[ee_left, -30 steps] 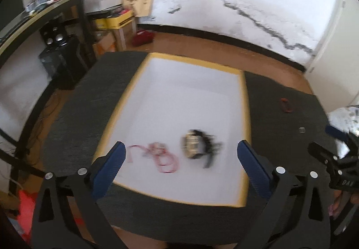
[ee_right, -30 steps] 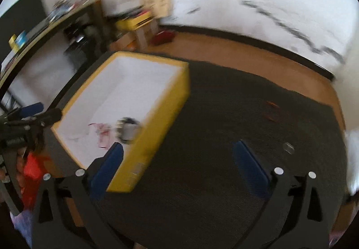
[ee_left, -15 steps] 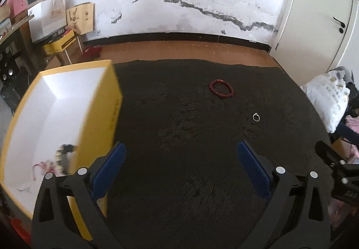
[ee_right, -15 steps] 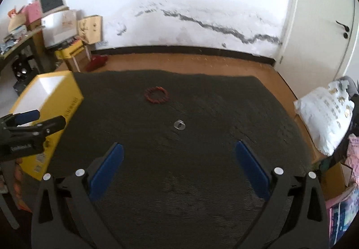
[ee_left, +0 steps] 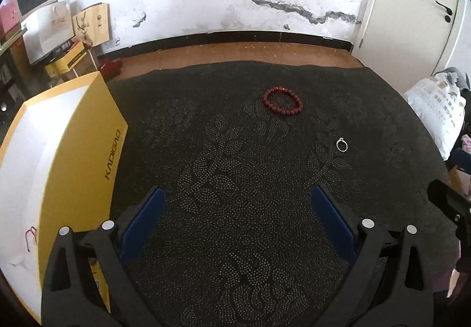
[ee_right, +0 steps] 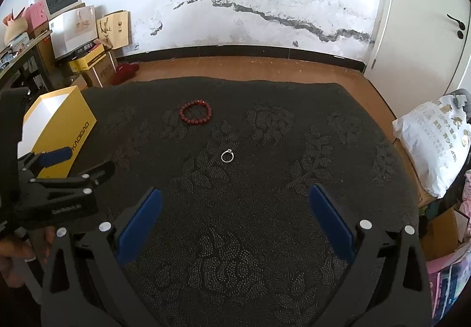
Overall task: Organize jewelry
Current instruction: 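Move both tools back over the rug toward the bracelet and ring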
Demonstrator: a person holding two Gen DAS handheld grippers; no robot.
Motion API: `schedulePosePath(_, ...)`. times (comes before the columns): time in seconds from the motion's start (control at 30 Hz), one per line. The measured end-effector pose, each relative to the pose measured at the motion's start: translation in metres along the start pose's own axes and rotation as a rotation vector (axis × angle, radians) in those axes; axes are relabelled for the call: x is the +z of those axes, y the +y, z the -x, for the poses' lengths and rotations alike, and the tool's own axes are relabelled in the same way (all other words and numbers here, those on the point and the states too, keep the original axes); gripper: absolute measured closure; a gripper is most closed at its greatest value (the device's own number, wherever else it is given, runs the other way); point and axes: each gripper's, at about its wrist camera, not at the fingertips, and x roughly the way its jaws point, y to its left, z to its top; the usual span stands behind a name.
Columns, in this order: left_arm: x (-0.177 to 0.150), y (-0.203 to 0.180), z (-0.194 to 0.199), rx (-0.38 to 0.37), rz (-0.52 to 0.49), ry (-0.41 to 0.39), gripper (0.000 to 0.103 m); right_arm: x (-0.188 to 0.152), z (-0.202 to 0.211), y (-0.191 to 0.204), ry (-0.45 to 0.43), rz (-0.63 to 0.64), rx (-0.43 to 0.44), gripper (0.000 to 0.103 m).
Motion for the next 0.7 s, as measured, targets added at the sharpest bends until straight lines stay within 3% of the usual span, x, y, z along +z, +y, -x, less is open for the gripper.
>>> schedulePosePath(0.7,0.014,-0.006,-0.043,-0.013,0.026,0.063,0.006,-0.003,-0.016,-0.002,0.028,-0.011,0.015,0.007)
